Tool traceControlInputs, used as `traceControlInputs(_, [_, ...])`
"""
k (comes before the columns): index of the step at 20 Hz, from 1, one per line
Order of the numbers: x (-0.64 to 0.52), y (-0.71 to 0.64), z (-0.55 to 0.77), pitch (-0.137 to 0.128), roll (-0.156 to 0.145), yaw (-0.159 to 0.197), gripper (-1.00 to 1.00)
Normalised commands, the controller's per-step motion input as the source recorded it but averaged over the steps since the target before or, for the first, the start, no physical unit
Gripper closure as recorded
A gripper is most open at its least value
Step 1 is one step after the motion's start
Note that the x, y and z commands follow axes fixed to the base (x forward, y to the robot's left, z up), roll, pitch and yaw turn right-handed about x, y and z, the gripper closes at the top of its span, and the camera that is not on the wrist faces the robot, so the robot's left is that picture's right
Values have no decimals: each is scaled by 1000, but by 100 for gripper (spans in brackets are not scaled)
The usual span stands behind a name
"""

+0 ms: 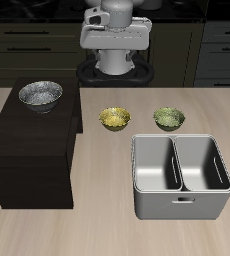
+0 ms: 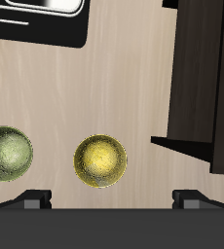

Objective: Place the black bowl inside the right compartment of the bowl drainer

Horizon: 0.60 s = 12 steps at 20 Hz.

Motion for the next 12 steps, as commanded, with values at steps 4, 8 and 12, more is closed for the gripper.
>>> traceControlInputs(4, [201,-281,105,16,37,-35,-100])
traceControlInputs(8, [242,-385,75,20,-13,-37,-100])
traceControlInputs(12, [156,-185,76,14,23,-19,-100])
